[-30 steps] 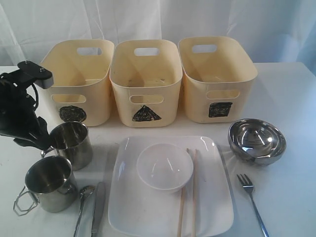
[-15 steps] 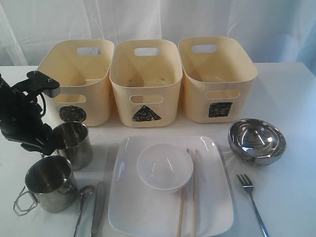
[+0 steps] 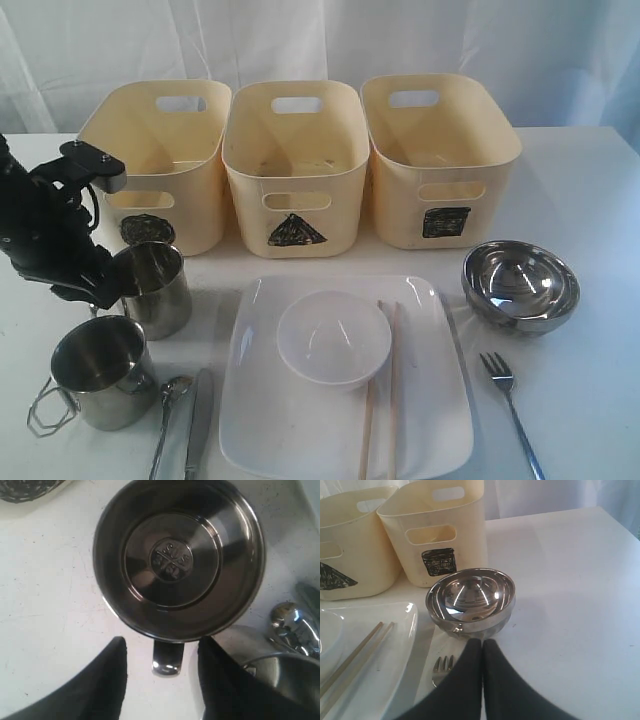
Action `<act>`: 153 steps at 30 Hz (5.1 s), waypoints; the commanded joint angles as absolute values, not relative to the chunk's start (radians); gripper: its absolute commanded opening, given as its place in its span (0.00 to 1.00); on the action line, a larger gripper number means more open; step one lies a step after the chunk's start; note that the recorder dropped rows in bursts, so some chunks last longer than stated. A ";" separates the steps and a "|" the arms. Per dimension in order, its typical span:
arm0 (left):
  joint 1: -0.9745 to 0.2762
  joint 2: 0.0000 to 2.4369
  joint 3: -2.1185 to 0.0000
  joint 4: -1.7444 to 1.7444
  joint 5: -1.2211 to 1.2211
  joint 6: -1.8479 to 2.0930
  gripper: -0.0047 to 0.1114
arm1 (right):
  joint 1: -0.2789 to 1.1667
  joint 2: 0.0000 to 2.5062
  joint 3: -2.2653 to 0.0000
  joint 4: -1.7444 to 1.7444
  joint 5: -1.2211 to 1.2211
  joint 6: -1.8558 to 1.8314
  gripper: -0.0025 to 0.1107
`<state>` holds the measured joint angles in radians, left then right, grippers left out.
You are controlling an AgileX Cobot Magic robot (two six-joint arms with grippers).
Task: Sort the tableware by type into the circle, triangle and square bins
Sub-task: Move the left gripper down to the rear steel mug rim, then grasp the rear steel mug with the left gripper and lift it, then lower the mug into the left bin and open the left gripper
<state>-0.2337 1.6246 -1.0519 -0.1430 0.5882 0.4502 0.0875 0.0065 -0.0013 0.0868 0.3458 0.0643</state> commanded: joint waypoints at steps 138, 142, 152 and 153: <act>-0.202 2.108 -1.839 -0.178 0.727 0.244 0.04 | 0.079 0.000 0.000 0.081 0.342 0.065 0.02; -0.206 2.108 -1.839 -0.178 0.729 0.266 0.07 | 0.079 0.000 0.000 0.081 0.342 0.065 0.02; -0.206 2.099 -1.851 -0.192 0.731 0.263 0.49 | 0.079 0.000 0.000 0.081 0.342 0.065 0.02; -0.206 2.091 -1.861 -0.192 0.733 0.263 0.49 | 0.079 0.000 0.000 0.081 0.342 0.065 0.02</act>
<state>-0.2037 2.1137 -1.8385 -0.1789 0.7203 0.2629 0.0875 0.0065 -0.0013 0.0868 0.3458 0.0643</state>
